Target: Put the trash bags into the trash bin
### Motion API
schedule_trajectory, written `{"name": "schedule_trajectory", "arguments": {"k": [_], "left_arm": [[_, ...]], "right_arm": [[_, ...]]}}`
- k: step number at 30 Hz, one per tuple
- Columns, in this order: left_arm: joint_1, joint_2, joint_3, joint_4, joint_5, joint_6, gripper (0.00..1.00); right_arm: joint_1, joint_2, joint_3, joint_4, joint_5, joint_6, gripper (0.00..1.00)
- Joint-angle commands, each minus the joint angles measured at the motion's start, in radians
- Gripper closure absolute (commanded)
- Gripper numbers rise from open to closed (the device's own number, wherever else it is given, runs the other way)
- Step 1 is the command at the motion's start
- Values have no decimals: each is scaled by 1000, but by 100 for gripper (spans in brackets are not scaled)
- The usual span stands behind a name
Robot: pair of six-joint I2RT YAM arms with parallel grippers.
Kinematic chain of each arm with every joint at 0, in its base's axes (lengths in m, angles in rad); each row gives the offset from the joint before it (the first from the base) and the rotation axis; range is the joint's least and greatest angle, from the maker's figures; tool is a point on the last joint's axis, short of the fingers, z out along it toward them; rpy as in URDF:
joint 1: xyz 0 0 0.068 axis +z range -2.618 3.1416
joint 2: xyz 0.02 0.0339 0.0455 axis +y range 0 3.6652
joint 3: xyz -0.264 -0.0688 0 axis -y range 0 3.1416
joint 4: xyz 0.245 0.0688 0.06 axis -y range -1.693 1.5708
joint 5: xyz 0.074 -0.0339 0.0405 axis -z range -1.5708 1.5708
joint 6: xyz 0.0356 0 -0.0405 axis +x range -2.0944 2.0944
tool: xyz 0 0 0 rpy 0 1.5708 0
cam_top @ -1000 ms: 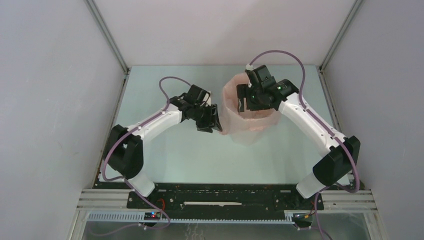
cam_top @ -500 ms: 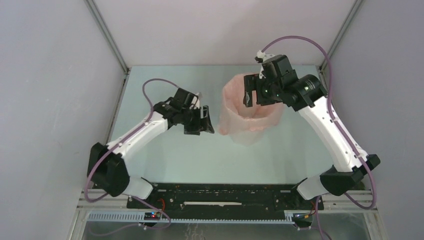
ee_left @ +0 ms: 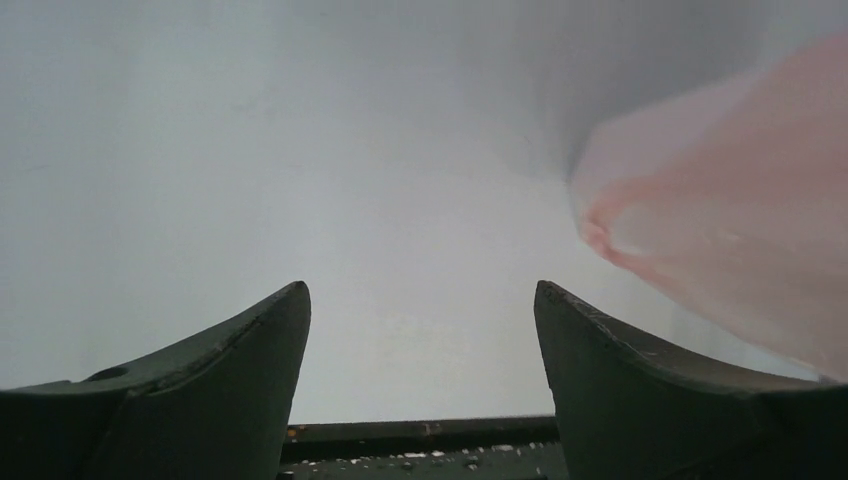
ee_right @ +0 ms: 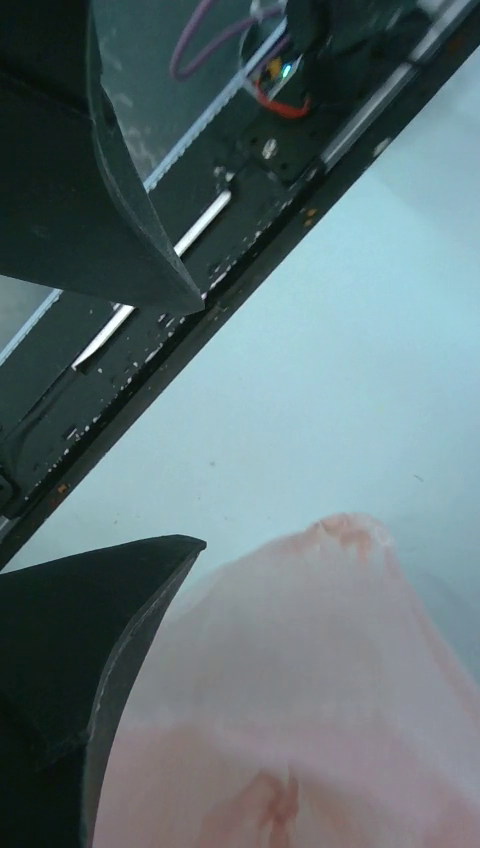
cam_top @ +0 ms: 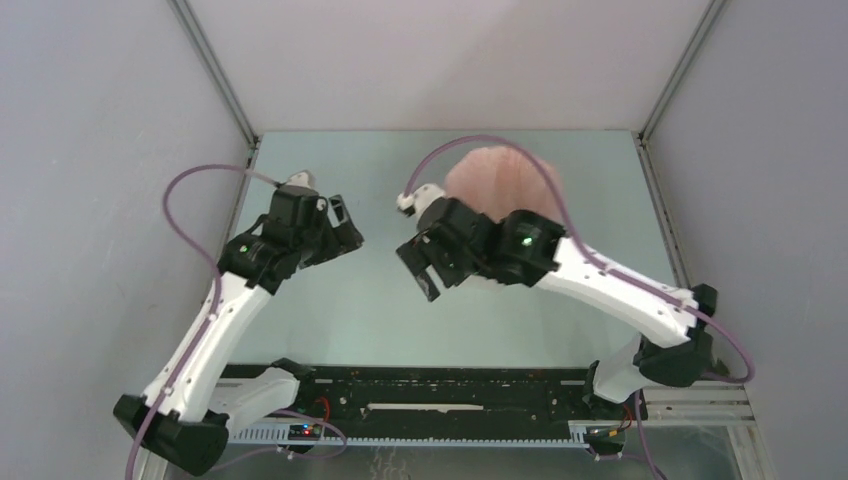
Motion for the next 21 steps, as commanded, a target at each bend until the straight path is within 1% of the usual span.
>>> {"name": "schedule_trajectory", "arguments": {"k": [1, 4, 7, 13, 17, 21], "left_arm": [[53, -132, 69, -160, -293, -81, 13], [68, -229, 83, -207, -359, -111, 13], [68, -325, 72, -223, -363, -148, 12], [68, -480, 21, -241, -339, -218, 13], [68, -519, 11, -245, -331, -212, 13], [68, -509, 19, -236, -337, -202, 13]], "right_arm": [[78, 86, -85, 66, 121, 8, 10], [114, 116, -162, 118, 145, 0, 11], [123, 145, -266, 198, 163, 9, 11], [103, 273, -311, 242, 270, 11, 10], [54, 328, -366, 283, 311, 6, 10], [-39, 349, -400, 321, 310, 14, 10]]}}
